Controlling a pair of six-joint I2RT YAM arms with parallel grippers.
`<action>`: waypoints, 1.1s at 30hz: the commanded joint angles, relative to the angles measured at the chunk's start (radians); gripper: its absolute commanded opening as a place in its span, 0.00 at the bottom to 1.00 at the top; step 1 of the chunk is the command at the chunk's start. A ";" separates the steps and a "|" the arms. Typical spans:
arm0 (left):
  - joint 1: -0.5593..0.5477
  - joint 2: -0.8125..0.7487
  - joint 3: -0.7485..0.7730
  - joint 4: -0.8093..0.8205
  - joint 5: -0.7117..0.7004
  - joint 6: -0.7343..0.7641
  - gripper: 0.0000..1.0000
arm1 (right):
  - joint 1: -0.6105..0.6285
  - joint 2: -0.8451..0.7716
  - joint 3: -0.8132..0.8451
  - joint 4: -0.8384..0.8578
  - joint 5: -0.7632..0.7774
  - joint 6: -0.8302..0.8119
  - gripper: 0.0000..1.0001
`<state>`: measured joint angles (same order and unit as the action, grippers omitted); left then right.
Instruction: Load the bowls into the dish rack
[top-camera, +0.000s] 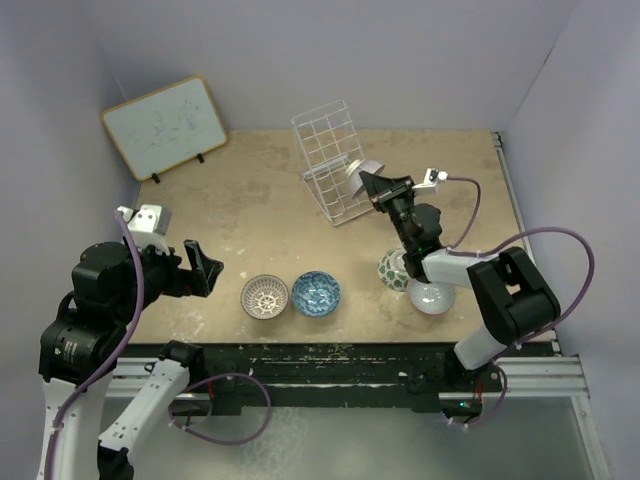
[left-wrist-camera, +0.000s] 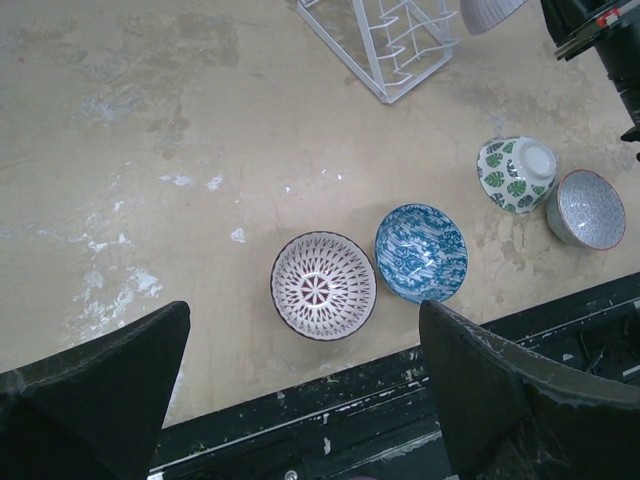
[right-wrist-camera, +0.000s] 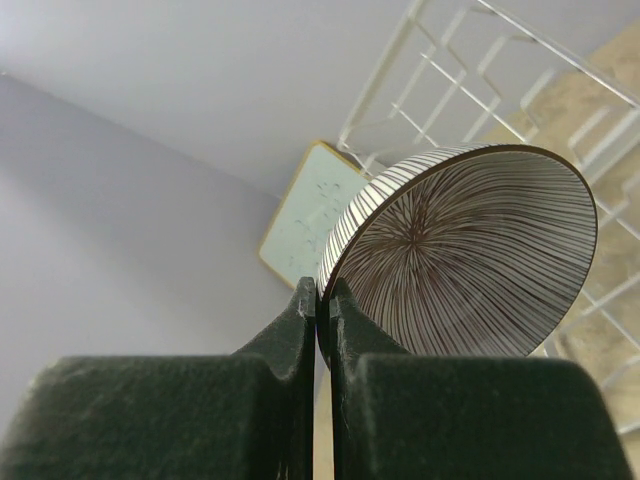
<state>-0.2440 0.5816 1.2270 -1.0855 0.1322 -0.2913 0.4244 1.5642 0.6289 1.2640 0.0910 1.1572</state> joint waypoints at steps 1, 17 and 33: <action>-0.006 0.009 0.020 0.022 -0.012 0.021 0.99 | -0.003 0.032 -0.010 0.150 0.043 0.087 0.00; -0.008 0.019 0.019 0.027 -0.045 0.031 0.99 | -0.045 0.186 0.022 0.124 0.028 0.144 0.00; -0.007 0.021 0.001 0.052 -0.060 0.030 0.99 | -0.247 0.479 0.366 0.098 -0.345 0.101 0.00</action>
<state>-0.2447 0.5919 1.2266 -1.0782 0.0845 -0.2691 0.2302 1.9907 0.8551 1.2766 -0.0906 1.2739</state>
